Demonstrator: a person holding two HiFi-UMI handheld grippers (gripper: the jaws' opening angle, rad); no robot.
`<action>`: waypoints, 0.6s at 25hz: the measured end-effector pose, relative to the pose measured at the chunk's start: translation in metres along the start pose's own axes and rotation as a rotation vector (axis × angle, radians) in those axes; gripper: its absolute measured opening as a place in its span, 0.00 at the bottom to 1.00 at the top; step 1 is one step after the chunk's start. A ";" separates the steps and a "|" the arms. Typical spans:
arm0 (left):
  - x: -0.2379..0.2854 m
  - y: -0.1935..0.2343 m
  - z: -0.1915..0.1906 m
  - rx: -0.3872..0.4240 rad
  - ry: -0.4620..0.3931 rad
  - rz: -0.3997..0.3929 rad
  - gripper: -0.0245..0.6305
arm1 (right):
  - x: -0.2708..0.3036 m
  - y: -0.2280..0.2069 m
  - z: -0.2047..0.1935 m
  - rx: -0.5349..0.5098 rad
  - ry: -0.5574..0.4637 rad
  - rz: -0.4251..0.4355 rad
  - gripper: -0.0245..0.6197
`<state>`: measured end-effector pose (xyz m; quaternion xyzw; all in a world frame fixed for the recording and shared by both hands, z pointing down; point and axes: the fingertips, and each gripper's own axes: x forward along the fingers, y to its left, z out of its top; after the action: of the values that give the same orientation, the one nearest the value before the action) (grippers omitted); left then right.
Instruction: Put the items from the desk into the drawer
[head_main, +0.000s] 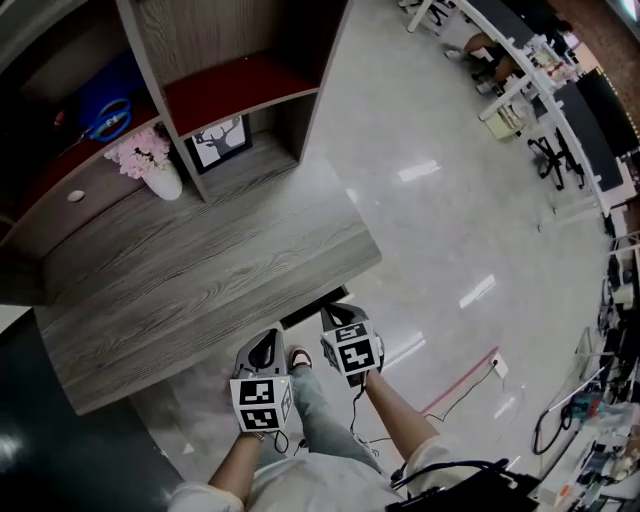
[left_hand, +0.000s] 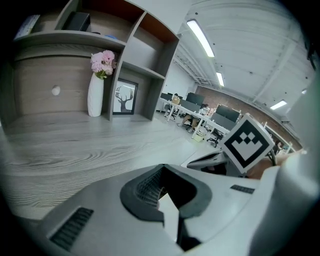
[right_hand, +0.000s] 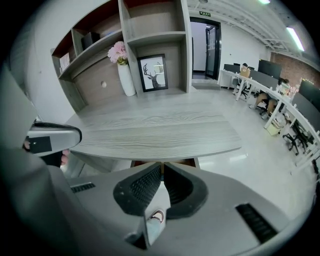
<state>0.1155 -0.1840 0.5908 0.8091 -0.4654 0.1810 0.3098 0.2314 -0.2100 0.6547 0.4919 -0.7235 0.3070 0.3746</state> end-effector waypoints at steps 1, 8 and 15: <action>-0.003 -0.001 0.003 0.009 -0.006 -0.001 0.04 | -0.004 0.000 0.001 0.007 -0.010 -0.003 0.06; -0.028 -0.012 0.019 0.031 -0.039 -0.010 0.04 | -0.040 0.004 0.004 0.055 -0.074 -0.028 0.04; -0.052 -0.024 0.031 0.052 -0.070 -0.026 0.04 | -0.085 0.007 0.006 0.107 -0.167 -0.053 0.04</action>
<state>0.1107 -0.1620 0.5298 0.8288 -0.4605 0.1604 0.2744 0.2435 -0.1715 0.5793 0.5541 -0.7214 0.2933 0.2942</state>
